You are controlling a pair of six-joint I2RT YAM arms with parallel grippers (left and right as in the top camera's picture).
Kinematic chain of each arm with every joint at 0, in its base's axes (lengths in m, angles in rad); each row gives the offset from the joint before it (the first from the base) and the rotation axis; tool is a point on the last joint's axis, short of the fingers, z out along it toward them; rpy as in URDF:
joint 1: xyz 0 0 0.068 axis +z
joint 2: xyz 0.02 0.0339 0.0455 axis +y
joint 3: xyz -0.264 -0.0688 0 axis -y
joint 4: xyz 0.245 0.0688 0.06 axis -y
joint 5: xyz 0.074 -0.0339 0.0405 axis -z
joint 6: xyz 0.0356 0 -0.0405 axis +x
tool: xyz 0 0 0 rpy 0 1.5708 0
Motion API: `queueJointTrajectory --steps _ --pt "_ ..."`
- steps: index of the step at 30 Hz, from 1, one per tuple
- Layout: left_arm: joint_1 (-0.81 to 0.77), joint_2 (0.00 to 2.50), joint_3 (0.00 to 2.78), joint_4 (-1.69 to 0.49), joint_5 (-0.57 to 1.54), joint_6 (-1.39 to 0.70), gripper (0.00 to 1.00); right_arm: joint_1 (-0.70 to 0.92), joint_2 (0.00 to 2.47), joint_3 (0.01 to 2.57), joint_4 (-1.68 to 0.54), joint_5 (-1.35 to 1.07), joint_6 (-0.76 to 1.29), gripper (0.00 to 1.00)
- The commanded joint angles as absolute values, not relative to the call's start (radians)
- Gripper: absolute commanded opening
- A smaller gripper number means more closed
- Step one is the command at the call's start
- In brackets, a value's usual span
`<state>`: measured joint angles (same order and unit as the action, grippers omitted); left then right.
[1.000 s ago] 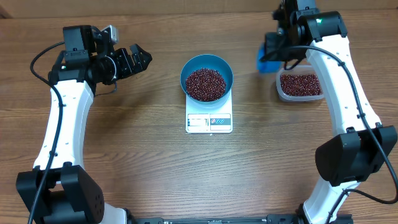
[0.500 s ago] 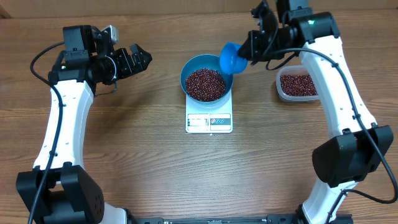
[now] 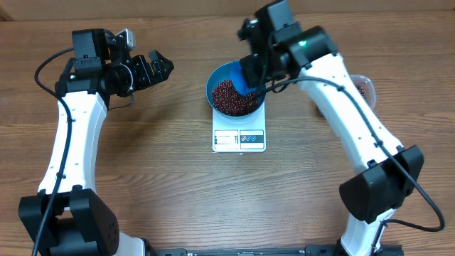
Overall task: Scoop item into bowl and weigh 150g on scale
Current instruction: 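Lift the filled scoop and carry it over the teal bowl, then tip the scoop to pour beans into the teal bowl, right gripper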
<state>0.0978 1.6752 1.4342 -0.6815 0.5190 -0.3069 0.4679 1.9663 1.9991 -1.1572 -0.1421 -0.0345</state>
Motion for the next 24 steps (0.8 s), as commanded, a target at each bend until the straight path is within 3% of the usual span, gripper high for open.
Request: queueJointTrajectory --steps 1,24 --pt "0.091 1.655 1.456 -0.680 0.513 -0.295 1.00 0.509 1.955 2.022 -1.140 0.028 -0.062 0.04" --pt "0.091 1.655 1.456 -0.680 0.513 -0.295 1.00 0.539 2.094 2.020 -1.108 -0.005 -0.080 0.04"
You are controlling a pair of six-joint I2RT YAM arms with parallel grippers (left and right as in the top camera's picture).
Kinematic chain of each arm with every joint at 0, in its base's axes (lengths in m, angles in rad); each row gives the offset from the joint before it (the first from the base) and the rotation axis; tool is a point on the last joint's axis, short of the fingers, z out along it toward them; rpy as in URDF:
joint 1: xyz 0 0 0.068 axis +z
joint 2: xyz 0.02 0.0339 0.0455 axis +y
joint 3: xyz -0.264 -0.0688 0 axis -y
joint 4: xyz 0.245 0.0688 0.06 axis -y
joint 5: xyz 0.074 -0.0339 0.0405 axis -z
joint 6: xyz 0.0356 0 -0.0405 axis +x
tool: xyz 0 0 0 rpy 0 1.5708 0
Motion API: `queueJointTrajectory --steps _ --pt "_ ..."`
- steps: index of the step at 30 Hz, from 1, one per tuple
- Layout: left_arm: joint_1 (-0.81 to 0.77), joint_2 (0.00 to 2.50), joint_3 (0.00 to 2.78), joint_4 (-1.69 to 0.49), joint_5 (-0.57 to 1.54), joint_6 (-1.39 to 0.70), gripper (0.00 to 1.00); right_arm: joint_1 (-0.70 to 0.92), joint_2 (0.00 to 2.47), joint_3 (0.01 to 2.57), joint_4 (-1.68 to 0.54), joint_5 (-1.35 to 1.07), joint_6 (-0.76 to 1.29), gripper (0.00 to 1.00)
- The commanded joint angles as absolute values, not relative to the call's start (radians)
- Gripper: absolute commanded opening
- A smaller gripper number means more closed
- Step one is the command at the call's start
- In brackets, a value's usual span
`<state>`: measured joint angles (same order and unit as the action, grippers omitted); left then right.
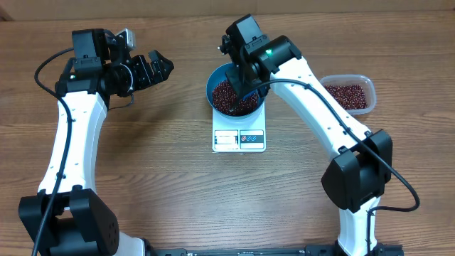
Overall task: Scoop item into bowl and weigh 150g on scale
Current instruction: 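Tip the scoop to pour beans into the teal bowl, right gripper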
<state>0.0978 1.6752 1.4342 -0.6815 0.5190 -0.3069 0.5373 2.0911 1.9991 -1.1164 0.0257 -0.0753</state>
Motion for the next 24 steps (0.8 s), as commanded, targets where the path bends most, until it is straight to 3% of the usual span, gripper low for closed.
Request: queueJointTrajectory --steps 1,24 --pt "0.091 1.655 1.456 -0.680 0.513 -0.295 1.00 0.539 2.094 2.020 -1.109 -0.009 -0.080 0.04" --pt "0.091 1.655 1.456 -0.680 0.513 -0.295 1.00 0.536 2.095 2.015 -1.162 -0.126 -0.001 0.04"
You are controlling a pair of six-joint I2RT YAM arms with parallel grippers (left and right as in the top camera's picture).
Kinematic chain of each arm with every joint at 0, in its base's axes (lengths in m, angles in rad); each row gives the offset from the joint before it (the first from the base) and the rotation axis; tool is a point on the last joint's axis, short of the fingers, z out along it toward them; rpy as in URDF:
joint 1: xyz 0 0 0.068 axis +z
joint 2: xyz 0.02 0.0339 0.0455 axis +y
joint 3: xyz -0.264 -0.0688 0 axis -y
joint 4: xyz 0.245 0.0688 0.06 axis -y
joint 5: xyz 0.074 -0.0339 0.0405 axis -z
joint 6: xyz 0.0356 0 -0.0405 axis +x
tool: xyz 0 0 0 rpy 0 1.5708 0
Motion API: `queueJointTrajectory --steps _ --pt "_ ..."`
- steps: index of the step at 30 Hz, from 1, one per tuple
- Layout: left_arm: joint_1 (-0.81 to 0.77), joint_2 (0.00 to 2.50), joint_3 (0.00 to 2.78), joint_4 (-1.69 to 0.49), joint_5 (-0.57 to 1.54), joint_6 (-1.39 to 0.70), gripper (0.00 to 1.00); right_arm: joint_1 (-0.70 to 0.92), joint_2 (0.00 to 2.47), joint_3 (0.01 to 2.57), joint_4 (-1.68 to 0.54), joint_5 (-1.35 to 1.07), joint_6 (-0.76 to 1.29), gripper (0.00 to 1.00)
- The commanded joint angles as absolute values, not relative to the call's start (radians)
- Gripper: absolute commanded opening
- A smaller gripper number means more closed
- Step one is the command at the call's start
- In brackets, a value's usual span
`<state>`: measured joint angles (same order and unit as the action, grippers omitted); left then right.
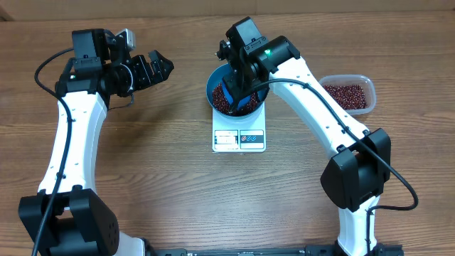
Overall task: Scoop item into bowl and weigh 150g on scale
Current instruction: 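Tip the scoop to pour beans into the teal bowl, right gripper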
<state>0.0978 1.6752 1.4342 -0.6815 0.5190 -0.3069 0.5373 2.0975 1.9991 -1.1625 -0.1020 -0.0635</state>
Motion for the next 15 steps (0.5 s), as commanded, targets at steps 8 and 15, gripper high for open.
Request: queueJointTrajectory --steps 8,15 --pt "0.091 1.655 1.456 -0.680 0.513 -0.295 1.00 0.498 2.095 2.016 -1.156 -0.202 0.064 0.04" --pt "0.091 1.655 1.456 -0.680 0.513 -0.295 1.00 0.430 2.094 2.017 -1.147 -0.357 0.064 0.04"
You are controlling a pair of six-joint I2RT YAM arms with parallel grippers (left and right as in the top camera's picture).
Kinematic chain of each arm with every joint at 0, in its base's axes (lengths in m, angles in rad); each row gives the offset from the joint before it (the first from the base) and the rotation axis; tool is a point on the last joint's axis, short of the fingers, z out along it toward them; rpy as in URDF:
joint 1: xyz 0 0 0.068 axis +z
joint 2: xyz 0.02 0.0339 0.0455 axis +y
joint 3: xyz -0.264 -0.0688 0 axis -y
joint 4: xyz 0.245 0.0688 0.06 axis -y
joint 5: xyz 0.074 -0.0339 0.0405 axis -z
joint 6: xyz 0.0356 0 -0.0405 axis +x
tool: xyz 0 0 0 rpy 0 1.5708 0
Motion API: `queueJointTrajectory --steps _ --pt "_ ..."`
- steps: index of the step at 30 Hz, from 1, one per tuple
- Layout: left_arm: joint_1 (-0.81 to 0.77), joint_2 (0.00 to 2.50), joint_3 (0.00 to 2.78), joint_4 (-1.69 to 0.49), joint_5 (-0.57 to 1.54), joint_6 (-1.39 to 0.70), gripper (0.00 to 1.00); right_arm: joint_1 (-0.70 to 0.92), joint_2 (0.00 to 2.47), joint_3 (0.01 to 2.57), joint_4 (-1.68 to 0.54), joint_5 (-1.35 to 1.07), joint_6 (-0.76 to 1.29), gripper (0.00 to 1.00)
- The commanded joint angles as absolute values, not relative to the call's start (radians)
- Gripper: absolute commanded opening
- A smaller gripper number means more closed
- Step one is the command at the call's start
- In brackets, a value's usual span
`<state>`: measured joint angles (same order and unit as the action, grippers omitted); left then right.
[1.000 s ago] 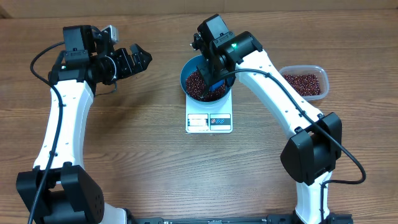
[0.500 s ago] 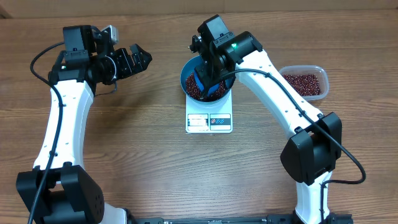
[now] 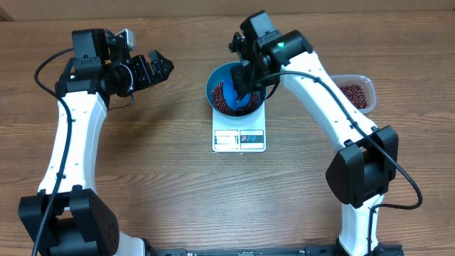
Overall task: Scoop item into bowl and weigh 150g on scale
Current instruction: 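Tip the scoop to pour beans into the teal bowl, right gripper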
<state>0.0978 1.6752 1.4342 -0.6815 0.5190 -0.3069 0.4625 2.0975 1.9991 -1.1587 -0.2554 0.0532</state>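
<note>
A blue bowl (image 3: 216,80) of dark red beans (image 3: 226,103) stands on the white scale (image 3: 239,139) at the table's middle. My right gripper (image 3: 243,77) hangs over the bowl, shut on a blue scoop (image 3: 233,93) whose blade is down in the beans. A clear tub (image 3: 360,92) of more red beans lies to the right, partly behind the right arm. My left gripper (image 3: 162,67) is open and empty, well off to the left of the bowl.
The scale's display panel (image 3: 239,140) faces the near side. The right arm's forearm (image 3: 334,107) crosses between bowl and tub. The left arm (image 3: 71,135) stands along the left side of the wooden table (image 3: 156,192).
The right wrist has shifted a little to the right and back over the bowl; the scoop stays down in the beans. The left arm has not moved.
First the right gripper held the scoop over the bowl's right rim, its arm covering the tub. Then it had swung left over the bowl, uncovering the tub. Later the scoop sat in the beans, where it remains now with the wrist slightly right.
</note>
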Motion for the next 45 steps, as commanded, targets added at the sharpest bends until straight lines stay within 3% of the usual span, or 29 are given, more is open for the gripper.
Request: queueJointTrajectory --steps 1,17,45 --pt "0.091 1.655 1.456 -0.680 0.513 -0.295 1.00 0.421 2.094 2.017 -1.146 -0.377 0.064 0.04" --pt "0.091 1.655 1.456 -0.680 0.513 -0.295 1.00 0.303 2.094 2.018 -1.104 -0.630 0.052 0.04" --pt "0.091 1.655 1.456 -0.680 0.513 -0.295 1.00 0.577 2.095 2.016 -1.122 0.176 -0.059 0.04"
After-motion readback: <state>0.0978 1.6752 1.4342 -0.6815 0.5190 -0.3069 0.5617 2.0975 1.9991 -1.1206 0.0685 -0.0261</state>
